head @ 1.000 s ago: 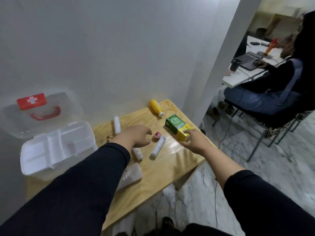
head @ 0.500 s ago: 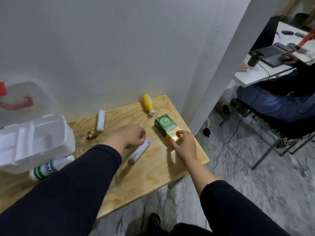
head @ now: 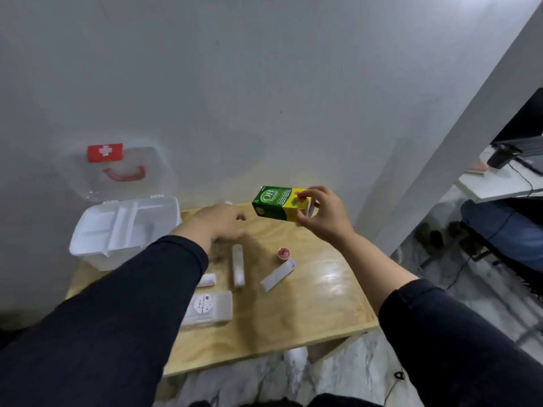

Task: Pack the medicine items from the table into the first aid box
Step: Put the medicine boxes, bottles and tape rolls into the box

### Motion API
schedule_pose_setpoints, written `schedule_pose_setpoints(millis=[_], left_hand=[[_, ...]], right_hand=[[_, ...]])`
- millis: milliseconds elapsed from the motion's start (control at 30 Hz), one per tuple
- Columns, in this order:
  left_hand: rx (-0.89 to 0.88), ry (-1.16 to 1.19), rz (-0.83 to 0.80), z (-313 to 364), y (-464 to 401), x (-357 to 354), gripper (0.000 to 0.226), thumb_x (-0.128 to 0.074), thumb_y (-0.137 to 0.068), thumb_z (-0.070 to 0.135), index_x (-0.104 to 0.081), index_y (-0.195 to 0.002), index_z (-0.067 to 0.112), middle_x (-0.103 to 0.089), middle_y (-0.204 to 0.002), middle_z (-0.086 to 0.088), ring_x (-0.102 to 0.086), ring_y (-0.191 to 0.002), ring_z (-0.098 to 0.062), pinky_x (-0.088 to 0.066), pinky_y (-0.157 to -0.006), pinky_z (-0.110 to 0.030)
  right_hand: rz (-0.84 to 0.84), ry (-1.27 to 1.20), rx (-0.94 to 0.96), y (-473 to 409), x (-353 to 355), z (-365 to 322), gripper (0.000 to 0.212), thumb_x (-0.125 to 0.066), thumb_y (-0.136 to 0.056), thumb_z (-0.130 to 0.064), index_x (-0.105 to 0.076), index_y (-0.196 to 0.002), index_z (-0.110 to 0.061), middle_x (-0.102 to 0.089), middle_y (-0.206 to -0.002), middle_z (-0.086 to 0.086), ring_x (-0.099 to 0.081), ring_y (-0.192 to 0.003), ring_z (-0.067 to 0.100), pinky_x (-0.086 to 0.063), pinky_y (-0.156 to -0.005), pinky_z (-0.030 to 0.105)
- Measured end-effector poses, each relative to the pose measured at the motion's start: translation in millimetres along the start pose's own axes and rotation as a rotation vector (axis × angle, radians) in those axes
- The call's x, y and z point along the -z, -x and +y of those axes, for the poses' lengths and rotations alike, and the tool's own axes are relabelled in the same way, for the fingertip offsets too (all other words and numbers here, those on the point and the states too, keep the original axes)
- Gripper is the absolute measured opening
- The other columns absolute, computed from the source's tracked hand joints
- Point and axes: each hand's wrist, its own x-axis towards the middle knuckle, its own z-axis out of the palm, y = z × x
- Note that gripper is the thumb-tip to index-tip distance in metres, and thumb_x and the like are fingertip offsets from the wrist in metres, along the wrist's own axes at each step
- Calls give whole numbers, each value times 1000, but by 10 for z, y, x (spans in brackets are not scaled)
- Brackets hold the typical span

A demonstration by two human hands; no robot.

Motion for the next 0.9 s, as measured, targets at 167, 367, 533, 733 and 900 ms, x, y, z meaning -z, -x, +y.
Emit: schedule_pose_setpoints(millis=[167,367,533,733,900], left_hand=[[180,121,75,-699,359,39,46,-55,-88,42,-53,-132,31,-54,-141,1,-53,-125,-25,-45,-102,-36],[334,176,67,-1542,742,-123,62,-59,-88,41,-40,-144,24,-40,-152,1,-44,-134,-24,-40,-108,-39],[346,139,114,-2063,822,-197,79,-63,-84,50,-31,-149,17,-26,-158,-3,-26,-145,-23,-27,-117,-40],[306,87,92,-2532,795,-252,96,-60,-80,64,-20,-152,15,-12,-163,-5,-13,-150,-22,-17,-121,-39],[239,47,33,-2644,781,-280,91,-53,-81,68,-24,-152,19,-21,-161,-2,-23,-147,-21,-30,-115,-40]], right_hand=[[-113,-38,178,-276,-377,-655,39,-75,-73,-24,-68,-110,-13,-59,-117,8,-63,-101,26,-52,-92,44],[-246,73,332,-457,-956,-1344,44,-74,-74,-29,-65,-114,-15,-60,-117,8,-58,-107,27,-50,-94,41],[-307,228,373,-538,-1398,-1740,49,-70,-77,-32,-62,-121,-13,-56,-124,10,-52,-114,27,-43,-95,33],[-411,322,327,-640,-1887,-1949,49,-69,-79,-33,-60,-124,-14,-53,-123,10,-49,-116,26,-42,-98,34],[-460,279,203,-608,-2275,-1975,47,-70,-78,-26,-60,-122,-14,-50,-126,9,-56,-110,26,-46,-93,33]])
